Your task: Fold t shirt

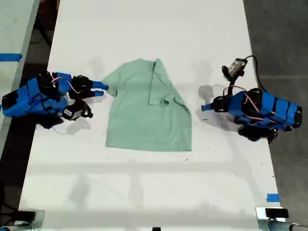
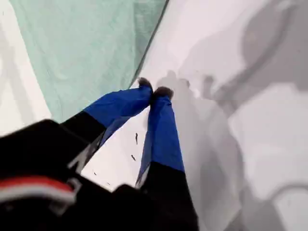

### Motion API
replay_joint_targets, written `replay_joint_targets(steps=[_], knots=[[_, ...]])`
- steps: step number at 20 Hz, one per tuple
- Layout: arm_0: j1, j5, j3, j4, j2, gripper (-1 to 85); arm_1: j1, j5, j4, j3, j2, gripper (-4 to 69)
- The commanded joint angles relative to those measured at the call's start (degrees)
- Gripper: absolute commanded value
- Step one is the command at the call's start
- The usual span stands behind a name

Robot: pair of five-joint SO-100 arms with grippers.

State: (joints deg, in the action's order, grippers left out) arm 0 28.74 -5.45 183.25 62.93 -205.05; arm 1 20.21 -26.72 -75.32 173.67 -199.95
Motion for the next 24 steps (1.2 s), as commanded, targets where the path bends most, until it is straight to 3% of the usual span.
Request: replay_joint_targets(steps=[1, 8, 11, 15, 20, 24], knots=[[-2.02, 17.84, 0.44, -1.76, -0.44, -0.1, 0.7, -14.41, -0.26, 4.66, -0.62, 5.6], [-3.16, 15.03, 0.26, -1.58, -0.44, -0.1, 0.62, -14.33, -0.26, 4.66, -0.62, 5.6], [-1.58, 10.81, -1.58, -3.25, 0.53, -0.2, 0.62, -14.24, -0.26, 4.66, -0.62, 5.6], [1.67, 10.9, -15.82, -4.75, 28.3, 6.7, 0.7, -14.24, -0.26, 4.66, -0.62, 5.6], [11.6, 22.15, -39.11, -1.49, 62.05, 13.4, 0.62, -14.24, -0.35, 4.66, -0.62, 5.6], [18.28, 27.86, -46.76, -4.04, 84.73, 17.4, 0.62, -14.24, -0.35, 4.66, -0.62, 5.6]])
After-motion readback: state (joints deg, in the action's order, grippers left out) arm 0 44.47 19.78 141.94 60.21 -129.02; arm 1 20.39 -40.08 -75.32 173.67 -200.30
